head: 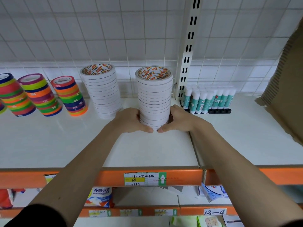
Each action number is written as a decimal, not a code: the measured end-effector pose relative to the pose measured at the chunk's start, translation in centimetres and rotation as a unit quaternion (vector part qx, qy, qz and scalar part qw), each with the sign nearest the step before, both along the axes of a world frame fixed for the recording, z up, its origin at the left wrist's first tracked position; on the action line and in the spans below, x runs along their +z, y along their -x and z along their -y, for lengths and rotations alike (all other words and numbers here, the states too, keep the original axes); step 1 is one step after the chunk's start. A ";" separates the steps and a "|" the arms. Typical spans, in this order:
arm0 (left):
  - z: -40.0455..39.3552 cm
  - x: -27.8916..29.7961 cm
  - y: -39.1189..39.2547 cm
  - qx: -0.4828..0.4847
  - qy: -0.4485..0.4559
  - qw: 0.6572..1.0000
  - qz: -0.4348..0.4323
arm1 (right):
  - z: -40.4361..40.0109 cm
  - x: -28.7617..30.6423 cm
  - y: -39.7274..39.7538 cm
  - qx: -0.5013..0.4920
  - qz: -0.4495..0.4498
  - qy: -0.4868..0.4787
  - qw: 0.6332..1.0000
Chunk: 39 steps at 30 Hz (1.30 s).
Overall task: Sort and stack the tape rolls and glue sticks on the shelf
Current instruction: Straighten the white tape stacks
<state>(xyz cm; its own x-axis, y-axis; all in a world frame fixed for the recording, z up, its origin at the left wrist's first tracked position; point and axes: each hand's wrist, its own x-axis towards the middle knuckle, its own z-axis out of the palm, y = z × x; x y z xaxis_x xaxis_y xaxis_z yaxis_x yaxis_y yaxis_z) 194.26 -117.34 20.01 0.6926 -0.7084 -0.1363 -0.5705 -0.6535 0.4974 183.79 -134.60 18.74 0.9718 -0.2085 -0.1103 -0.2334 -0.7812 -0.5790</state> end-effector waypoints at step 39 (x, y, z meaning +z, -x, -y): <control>-0.5 0.3 -1.4 -0.018 0.050 0.997 0.057 | 1.1 0.7 -0.1 0.070 0.020 -0.109 0.991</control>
<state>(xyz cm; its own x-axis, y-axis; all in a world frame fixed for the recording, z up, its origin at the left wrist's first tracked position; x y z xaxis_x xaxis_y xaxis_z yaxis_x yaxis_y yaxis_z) 195.65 -116.84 20.30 0.6741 -0.7385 0.0157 -0.6492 -0.5822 0.4896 183.90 -135.73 19.42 0.9942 -0.0459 -0.0977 -0.1036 -0.6595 -0.7446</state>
